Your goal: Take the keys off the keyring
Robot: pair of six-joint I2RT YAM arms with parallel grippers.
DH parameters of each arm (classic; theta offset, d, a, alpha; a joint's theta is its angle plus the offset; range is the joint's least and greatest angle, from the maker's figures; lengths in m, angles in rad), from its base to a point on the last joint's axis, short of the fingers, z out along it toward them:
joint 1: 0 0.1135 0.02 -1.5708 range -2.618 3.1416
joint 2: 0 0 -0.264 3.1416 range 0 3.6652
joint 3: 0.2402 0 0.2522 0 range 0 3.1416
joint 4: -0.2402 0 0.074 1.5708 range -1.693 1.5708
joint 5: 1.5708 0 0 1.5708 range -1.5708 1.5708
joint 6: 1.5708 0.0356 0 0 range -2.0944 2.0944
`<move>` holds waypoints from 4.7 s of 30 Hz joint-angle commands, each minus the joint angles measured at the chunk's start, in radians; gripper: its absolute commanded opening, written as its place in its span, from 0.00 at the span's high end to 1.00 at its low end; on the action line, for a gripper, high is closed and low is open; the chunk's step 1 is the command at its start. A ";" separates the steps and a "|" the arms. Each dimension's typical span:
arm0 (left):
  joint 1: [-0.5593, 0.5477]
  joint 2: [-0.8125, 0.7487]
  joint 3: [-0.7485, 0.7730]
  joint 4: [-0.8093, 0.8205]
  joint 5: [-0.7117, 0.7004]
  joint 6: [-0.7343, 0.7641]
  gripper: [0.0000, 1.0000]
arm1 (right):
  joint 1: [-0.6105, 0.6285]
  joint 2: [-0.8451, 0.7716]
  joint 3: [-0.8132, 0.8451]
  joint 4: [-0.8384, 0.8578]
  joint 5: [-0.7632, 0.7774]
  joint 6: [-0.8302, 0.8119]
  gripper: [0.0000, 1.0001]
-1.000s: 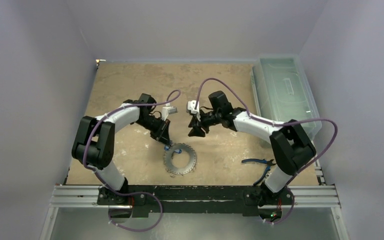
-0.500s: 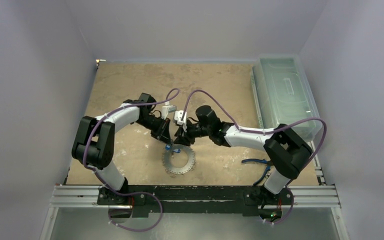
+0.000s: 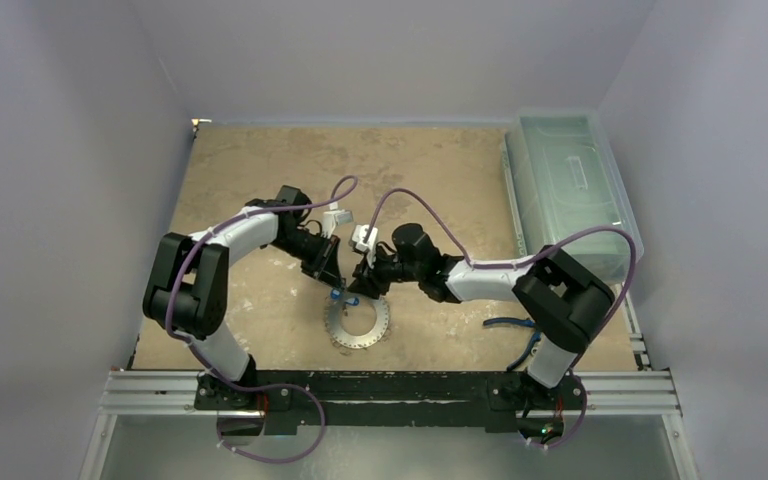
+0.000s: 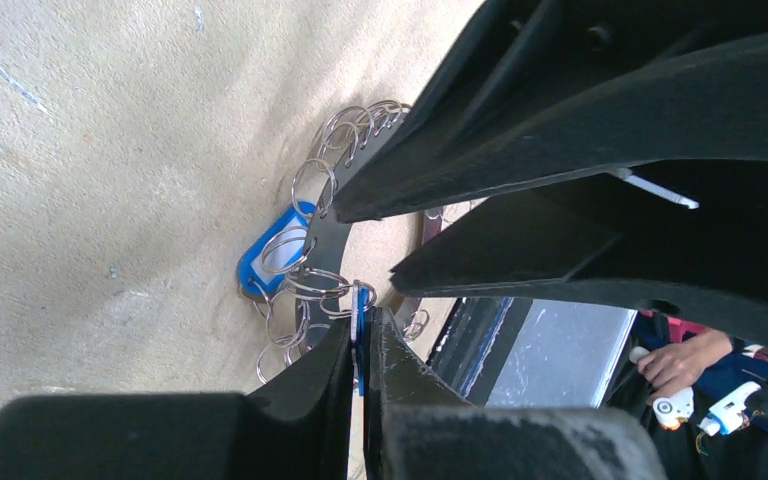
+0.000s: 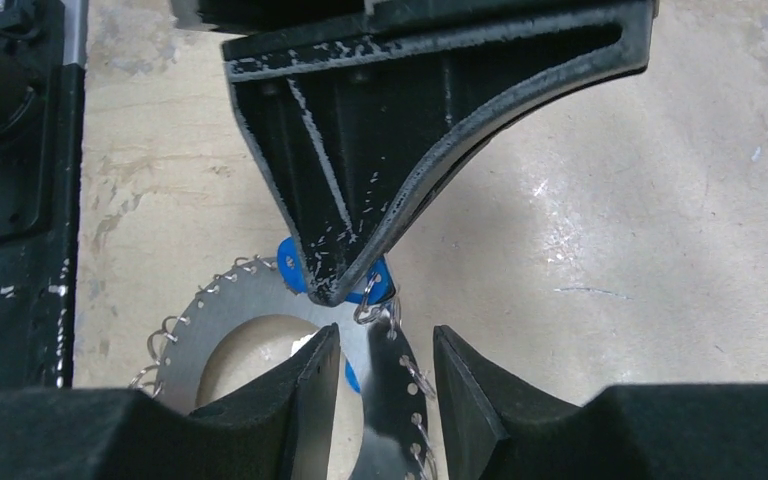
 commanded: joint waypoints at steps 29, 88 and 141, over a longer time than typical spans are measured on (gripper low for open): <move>0.036 -0.018 0.063 -0.132 -0.010 0.124 1.00 | 0.041 0.092 -0.037 0.210 0.062 -0.036 1.00; -0.087 0.178 0.067 -0.039 0.092 0.022 1.00 | -0.011 -0.026 -0.299 0.607 -0.256 -0.458 1.00; -0.067 0.018 0.057 -0.154 0.195 0.174 1.00 | -0.076 -0.123 -0.204 0.225 -0.293 -0.478 0.66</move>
